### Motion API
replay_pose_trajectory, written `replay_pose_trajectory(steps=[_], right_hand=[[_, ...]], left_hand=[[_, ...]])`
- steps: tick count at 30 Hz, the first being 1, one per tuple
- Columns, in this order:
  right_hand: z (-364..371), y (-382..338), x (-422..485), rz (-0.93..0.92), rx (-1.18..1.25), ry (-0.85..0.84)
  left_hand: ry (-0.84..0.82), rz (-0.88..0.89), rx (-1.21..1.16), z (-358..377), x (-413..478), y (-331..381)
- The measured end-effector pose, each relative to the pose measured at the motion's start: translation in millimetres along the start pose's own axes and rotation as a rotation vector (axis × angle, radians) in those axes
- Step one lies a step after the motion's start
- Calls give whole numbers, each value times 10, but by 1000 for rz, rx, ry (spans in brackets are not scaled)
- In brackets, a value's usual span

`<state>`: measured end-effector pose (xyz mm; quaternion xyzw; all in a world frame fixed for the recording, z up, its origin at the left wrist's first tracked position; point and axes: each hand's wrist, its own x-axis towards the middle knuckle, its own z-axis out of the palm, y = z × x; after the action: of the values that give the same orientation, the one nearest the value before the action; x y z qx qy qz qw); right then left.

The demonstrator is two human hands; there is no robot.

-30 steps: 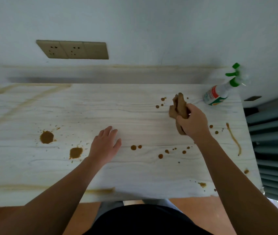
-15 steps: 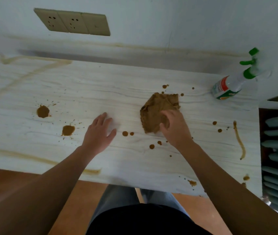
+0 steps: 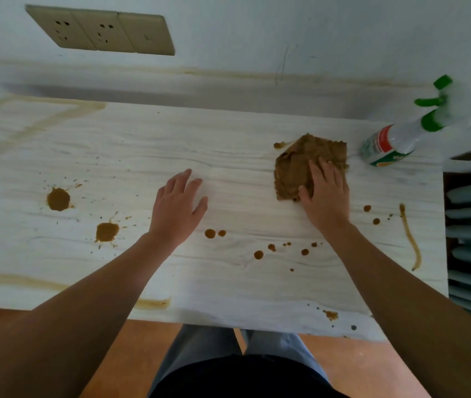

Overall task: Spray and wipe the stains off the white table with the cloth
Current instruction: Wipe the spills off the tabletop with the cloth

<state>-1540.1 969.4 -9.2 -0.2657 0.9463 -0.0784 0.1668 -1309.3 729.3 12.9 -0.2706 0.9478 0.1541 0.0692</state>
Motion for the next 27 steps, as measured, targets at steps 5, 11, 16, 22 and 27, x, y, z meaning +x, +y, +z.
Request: replay_pose_trajectory(steps=[5, 11, 16, 22, 27], right_hand=[[-40, -85, 317, 36, -4, -4], [185, -906, 465, -80, -20, 22], [381, -1156, 184, -434, -60, -45], [112, -478, 492, -187, -73, 5], [-10, -652, 825, -94, -51, -10]], left_hand=[[-50, 10, 57, 88, 52, -210], [-42, 43, 84, 187, 30, -318], [-6, 47, 81, 246, 22, -332], [42, 75, 78, 319, 23, -414], [57, 50, 42, 402, -8, -407]])
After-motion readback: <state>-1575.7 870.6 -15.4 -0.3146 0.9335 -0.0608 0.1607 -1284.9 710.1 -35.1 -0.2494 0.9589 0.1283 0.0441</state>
